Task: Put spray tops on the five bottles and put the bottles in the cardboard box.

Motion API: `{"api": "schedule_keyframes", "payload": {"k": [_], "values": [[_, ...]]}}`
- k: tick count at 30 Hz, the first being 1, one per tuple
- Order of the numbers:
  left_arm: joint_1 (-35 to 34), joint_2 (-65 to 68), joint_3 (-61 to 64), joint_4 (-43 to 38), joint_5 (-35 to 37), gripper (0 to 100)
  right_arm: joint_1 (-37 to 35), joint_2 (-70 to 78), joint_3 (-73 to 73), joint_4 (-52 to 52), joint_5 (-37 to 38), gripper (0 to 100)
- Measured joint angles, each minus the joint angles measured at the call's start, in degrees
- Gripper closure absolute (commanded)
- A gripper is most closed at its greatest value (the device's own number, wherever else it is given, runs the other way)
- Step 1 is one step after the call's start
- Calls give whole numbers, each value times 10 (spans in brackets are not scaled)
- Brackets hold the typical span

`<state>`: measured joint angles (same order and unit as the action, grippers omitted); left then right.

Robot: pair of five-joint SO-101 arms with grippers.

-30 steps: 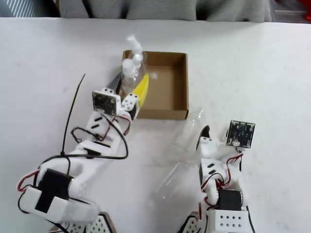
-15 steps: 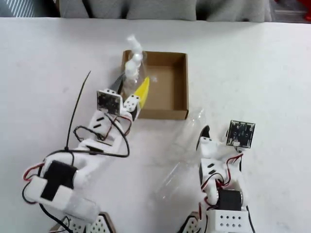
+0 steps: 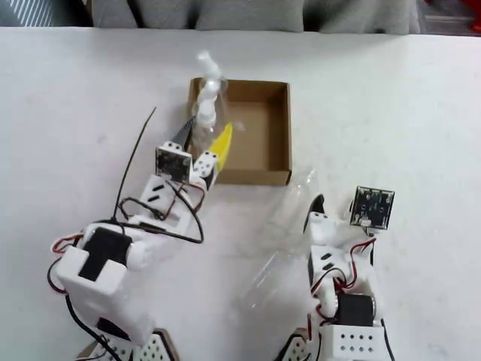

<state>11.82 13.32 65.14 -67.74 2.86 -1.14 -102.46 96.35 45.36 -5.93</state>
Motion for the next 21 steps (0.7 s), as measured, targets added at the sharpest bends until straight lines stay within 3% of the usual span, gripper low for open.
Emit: {"api": "schedule_keyframes", "payload": {"k": [21], "values": [[0,46,-1,-2,0,976,0,0,0,0,0,791]]}}
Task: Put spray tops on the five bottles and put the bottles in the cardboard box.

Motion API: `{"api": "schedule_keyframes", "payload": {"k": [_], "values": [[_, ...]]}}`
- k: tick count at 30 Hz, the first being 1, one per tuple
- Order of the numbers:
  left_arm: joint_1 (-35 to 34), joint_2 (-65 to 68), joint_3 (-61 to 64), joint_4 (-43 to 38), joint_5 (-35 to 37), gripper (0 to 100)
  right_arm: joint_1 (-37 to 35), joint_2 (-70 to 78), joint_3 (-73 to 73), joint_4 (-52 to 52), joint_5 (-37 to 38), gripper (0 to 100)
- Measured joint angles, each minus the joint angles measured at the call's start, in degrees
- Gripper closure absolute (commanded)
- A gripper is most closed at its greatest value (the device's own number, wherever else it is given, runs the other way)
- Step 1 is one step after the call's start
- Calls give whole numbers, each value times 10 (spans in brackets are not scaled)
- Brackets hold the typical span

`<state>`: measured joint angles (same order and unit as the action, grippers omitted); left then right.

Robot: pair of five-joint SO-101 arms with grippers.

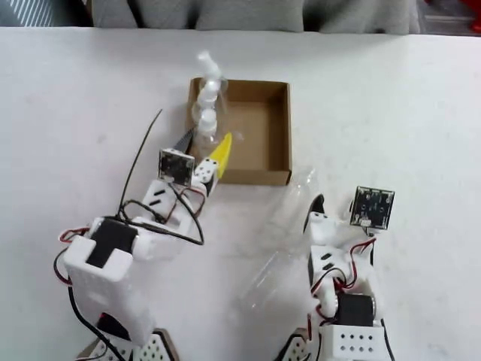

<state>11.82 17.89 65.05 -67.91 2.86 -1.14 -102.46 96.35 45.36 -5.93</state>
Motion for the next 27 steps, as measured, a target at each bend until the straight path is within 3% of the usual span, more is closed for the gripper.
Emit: {"api": "schedule_keyframes", "payload": {"k": [8,27], "values": [[0,0,0,0,0,884,0,0,0,0,0,791],[-2,-1,-1,22,3,848,0,0,0,0,0,791]]}}
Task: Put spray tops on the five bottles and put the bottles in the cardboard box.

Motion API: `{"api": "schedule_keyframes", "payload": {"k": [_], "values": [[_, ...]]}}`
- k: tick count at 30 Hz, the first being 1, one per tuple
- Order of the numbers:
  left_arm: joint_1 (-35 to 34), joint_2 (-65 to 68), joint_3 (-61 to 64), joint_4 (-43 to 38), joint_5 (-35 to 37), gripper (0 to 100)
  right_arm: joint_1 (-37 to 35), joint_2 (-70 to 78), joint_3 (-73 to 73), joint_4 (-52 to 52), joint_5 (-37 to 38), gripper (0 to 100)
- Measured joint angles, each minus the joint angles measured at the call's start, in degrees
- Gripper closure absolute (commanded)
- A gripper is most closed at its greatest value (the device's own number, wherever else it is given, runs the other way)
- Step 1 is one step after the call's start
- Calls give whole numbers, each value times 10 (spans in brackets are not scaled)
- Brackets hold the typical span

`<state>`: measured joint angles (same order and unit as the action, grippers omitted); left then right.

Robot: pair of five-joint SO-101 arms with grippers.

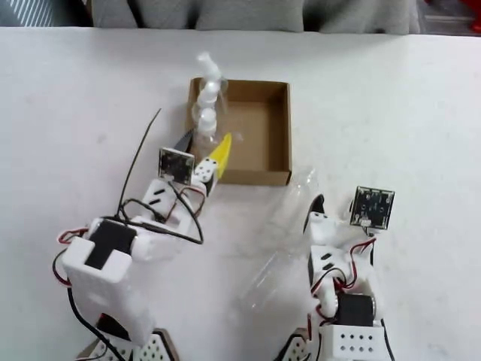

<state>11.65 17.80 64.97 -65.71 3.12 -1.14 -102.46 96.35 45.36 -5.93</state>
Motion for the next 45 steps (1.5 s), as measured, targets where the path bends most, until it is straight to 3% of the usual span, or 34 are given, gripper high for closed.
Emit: {"api": "schedule_keyframes", "payload": {"k": [4,14,23,32,42,45], "values": [[-1,0,0,0,0,770,0,0,0,0,0,791],[-6,-1,1,0,-3,769,0,0,0,0,0,791],[-31,-84,49,74,-2,668,0,0,0,0,0,792],[-30,-148,67,126,13,668,0,0,0,0,0,793],[-28,-200,99,127,14,670,0,0,0,0,0,791],[-19,-237,130,130,14,720,0,0,0,0,0,791]]}}
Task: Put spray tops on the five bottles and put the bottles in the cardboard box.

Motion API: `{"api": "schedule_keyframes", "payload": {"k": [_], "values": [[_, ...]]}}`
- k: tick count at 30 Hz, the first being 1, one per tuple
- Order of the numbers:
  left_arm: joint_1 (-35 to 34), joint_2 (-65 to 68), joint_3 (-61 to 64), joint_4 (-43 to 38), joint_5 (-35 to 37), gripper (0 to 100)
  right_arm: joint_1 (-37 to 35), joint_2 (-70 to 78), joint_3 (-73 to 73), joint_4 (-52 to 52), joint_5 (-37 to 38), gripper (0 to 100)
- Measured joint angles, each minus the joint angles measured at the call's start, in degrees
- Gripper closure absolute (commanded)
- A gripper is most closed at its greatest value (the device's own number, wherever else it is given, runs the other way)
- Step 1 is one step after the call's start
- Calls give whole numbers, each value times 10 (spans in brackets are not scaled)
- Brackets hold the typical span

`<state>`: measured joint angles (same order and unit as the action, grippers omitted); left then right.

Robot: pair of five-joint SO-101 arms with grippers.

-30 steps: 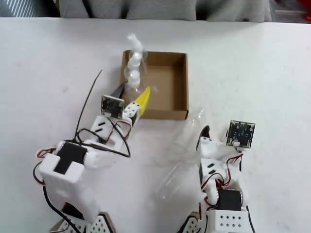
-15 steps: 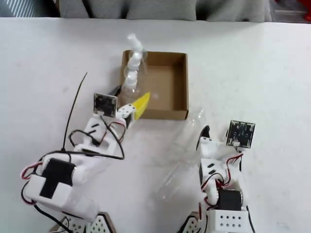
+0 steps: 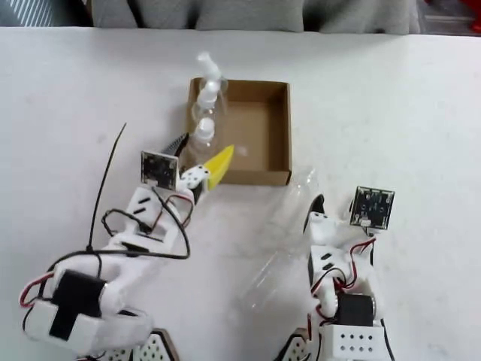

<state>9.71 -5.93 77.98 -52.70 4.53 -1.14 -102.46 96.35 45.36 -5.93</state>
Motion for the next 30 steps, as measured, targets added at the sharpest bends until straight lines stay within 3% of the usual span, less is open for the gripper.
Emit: {"api": "schedule_keyframes", "payload": {"k": [8,30], "values": [[2,-144,18,158,4,923,0,0,0,0,0,792],[2,-567,62,623,-20,932,0,0,0,0,0,793]]}}
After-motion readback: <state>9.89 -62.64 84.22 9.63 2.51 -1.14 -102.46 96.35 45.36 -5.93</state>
